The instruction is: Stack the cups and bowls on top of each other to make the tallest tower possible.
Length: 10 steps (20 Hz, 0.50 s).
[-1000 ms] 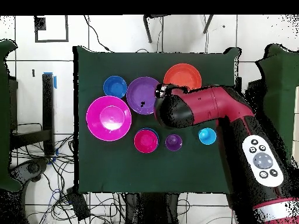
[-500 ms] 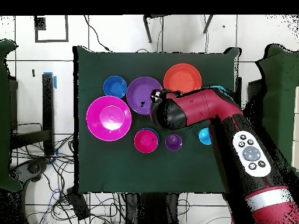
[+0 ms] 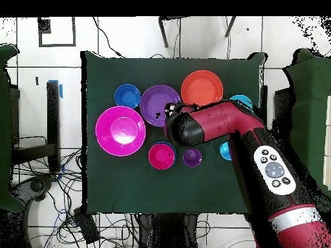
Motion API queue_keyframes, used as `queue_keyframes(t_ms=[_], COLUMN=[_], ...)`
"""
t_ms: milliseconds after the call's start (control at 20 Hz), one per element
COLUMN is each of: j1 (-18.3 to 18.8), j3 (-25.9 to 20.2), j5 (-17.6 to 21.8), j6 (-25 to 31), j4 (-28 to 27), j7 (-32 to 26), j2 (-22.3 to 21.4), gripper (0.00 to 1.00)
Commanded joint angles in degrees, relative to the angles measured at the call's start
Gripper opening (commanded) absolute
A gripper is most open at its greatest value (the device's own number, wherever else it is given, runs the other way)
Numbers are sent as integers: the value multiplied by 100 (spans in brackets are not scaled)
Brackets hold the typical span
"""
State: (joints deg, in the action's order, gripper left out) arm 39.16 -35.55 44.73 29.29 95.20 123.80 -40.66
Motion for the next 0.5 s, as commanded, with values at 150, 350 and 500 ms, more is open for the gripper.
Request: queue_keyframes(t_ms=[150, 350, 500], j1=[27, 97, 81], j3=[165, 101, 128], j5=[157, 74, 183], j6=[275, 448, 389], j4=[238, 122, 3], j7=[-746, -917, -944], j2=[391, 599, 724], gripper=[100, 100, 100])
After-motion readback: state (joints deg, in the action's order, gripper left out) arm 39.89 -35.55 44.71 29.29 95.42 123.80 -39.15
